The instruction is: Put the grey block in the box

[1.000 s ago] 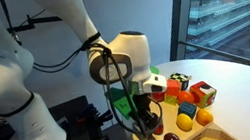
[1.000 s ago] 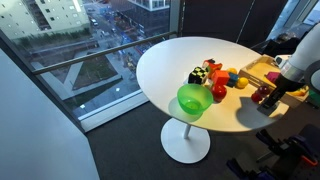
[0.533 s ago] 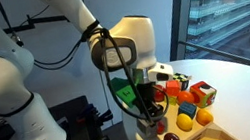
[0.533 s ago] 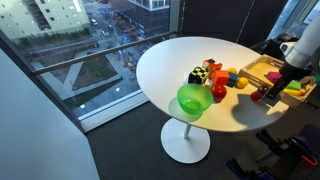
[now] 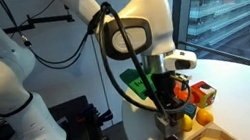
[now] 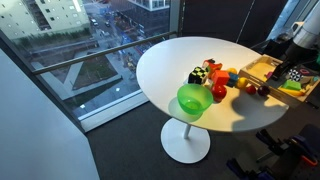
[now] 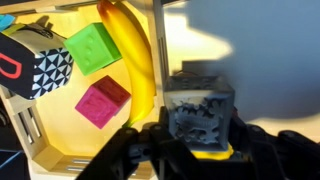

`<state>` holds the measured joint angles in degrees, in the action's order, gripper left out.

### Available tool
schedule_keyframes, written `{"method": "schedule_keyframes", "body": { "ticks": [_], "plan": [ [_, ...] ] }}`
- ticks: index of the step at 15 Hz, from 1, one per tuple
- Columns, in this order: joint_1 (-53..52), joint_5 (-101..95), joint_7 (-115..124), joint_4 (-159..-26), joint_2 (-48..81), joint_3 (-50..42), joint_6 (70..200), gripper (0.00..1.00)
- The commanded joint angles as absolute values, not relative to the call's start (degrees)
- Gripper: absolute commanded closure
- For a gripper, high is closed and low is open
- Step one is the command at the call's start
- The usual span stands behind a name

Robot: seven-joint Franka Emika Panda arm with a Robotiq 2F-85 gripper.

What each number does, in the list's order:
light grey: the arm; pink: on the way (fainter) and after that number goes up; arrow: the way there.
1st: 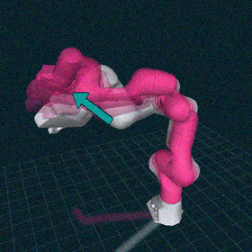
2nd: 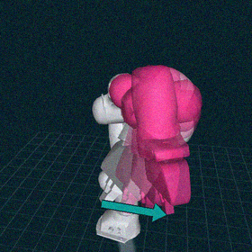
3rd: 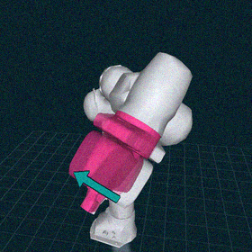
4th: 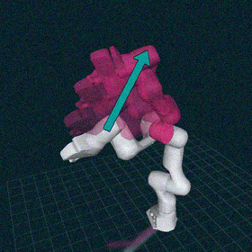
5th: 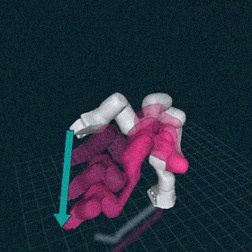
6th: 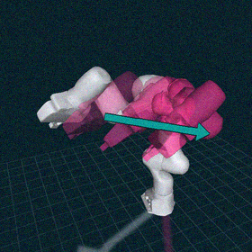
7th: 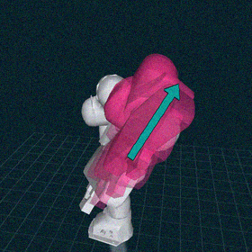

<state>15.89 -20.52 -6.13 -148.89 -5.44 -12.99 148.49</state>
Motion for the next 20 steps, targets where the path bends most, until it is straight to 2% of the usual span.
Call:
{"method": "schedule_keyframes", "body": {
  "ticks": [1,14,15,16,18,20],
  "plan": [
    [17.2,-24.0,-0.5,-143.8,-1.5,-13.6,147.5,0.7],
    [14.9,-25.6,12.5,-127.9,13.8,-19.0,144.2,0.7],
    [14.6,-25.6,13.0,-127.1,14.4,-19.3,143.7,0.66],
    [14.3,-25.5,13.4,-126.5,14.9,-19.5,143.2,0.2],
    [13.7,-25.2,13.3,-126.1,15.0,-19.6,142.4,0.2],
    [13.1,-25.7,13.1,-126.3,14.6,-19.7,141.7,0.04]
  ]
}}
